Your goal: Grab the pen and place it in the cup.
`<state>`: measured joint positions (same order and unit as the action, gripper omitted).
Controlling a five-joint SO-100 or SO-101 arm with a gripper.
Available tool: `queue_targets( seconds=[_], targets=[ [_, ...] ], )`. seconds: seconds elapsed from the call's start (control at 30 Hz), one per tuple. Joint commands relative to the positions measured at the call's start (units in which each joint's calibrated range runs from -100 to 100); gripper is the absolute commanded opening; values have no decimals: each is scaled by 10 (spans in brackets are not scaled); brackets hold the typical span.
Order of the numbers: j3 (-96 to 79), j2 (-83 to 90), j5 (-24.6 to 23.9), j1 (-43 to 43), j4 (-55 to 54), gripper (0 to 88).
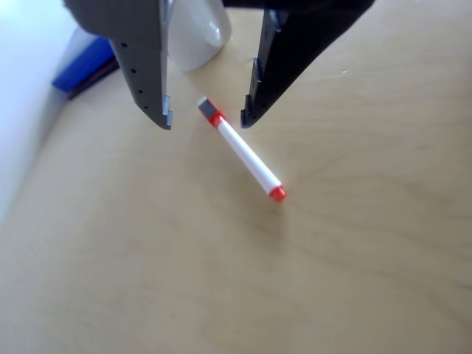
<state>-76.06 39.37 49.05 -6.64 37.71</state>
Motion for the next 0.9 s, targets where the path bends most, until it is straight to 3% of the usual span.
queue_targets(
  seconds=[0.0,0.53,0.73,0.87],
  targets=[
    [69,-87,2,-16,-5,240],
    [165,-249,30,-10,72,239],
    [204,-283,29,-7,100,151],
    [226,-292,29,-7,116,149]
  ],
)
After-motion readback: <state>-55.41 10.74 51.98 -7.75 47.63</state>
